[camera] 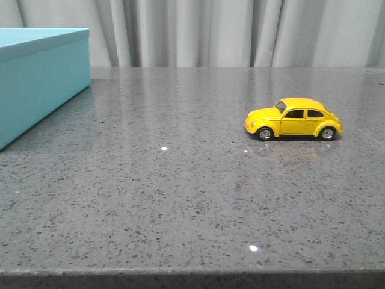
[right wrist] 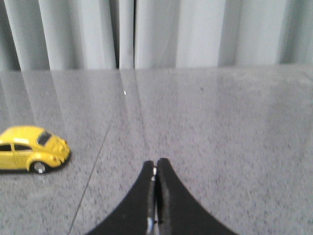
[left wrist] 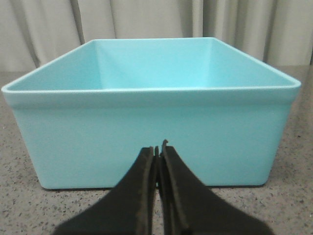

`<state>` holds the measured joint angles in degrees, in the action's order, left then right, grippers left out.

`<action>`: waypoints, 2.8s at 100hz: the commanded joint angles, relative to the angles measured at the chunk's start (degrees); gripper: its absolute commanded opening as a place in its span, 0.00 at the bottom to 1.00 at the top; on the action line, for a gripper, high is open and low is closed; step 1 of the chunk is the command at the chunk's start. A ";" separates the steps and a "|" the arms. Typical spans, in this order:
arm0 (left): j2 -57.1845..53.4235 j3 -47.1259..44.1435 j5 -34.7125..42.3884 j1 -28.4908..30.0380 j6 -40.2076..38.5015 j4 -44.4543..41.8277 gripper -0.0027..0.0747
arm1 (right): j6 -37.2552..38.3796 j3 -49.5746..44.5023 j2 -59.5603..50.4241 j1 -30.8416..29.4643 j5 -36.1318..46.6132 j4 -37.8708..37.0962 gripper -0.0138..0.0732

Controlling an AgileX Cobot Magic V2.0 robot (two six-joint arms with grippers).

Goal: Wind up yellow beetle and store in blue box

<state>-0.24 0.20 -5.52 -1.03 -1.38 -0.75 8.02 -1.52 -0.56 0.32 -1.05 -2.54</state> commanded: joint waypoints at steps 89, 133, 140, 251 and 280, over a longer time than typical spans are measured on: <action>24.05 27.36 -2.90 -0.05 -0.50 1.11 0.54 | -0.37 30.06 20.99 -0.28 -24.05 0.64 0.46; 26.83 28.50 -1.83 -0.05 -0.50 1.11 0.54 | -0.37 38.21 31.32 -0.28 -28.80 1.84 0.45; 26.83 28.50 -1.83 -0.05 -0.50 1.11 0.54 | -0.37 38.40 31.83 -0.15 -29.47 3.10 0.45; 26.83 28.50 -1.59 -0.05 -0.50 1.11 0.54 | 7.53 70.98 71.46 15.36 -54.17 5.98 0.71; 26.83 28.50 -1.83 -0.05 -0.50 1.11 0.54 | 12.83 77.26 80.52 18.93 -56.20 5.57 0.70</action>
<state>25.93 26.56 -12.02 -1.03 -1.38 0.00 19.13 72.72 79.67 18.44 -58.47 3.38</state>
